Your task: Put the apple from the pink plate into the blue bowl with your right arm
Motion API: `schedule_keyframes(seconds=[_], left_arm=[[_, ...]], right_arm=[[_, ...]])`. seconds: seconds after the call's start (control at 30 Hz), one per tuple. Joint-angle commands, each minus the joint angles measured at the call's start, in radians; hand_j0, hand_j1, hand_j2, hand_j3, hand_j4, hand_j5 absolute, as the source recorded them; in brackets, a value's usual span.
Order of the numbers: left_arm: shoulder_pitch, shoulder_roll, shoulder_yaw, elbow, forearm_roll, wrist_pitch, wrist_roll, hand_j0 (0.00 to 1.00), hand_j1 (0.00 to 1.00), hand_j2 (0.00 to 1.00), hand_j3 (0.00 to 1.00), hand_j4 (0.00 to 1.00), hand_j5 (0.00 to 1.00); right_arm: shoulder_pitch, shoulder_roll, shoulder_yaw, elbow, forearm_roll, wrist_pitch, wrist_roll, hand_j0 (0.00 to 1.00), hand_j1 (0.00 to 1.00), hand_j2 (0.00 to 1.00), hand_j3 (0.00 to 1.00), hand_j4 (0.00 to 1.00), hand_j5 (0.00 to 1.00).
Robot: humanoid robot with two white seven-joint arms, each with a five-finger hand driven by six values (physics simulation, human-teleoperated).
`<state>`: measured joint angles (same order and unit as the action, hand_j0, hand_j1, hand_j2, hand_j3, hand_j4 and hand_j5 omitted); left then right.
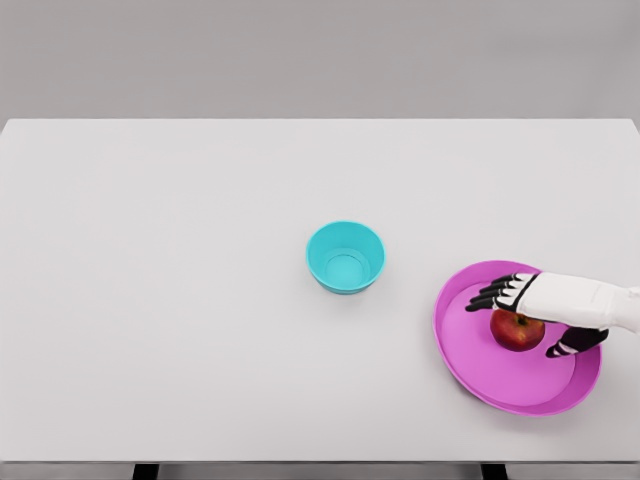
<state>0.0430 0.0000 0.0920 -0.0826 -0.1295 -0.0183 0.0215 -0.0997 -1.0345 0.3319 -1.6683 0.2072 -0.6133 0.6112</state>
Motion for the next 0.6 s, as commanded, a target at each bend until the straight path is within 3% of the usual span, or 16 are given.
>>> schedule_keyframes(seconds=[0.0, 0.07, 0.23, 0.57], left_arm=[[0.0, 0.0, 0.0, 0.001, -0.001, 0.0, 0.0, 1.0, 1.0, 1.0, 1.0, 1.0, 1.0], [0.0, 0.0, 0.0, 0.0, -0.001, 0.0, 0.0, 1.0, 1.0, 1.0, 1.0, 1.0, 1.0], [0.0, 0.0, 0.0, 0.0, 0.001, 0.0, 0.0, 1.0, 1.0, 1.0, 1.0, 1.0, 1.0], [0.0, 0.0, 0.0, 0.0, -0.001, 0.001, 0.0, 1.0, 1.0, 1.0, 1.0, 1.0, 1.0]], right_arm=[[0.0, -0.001, 0.004, -0.001, -0.005, 0.002, 0.0, 0.9, 0.9, 0.9, 0.9, 0.9, 0.9], [-0.002, -0.001, 0.004, -0.004, 0.02, 0.002, 0.0, 0.63, 0.63, 0.63, 0.63, 0.63, 0.63], [-0.005, -0.002, 0.004, -0.007, 0.032, 0.002, 0.0, 0.43, 0.43, 0.43, 0.43, 0.43, 0.43], [-0.066, -0.006, -0.011, -0.007, 0.034, 0.002, 0.0, 0.41, 0.41, 0.41, 0.41, 0.41, 0.41]])
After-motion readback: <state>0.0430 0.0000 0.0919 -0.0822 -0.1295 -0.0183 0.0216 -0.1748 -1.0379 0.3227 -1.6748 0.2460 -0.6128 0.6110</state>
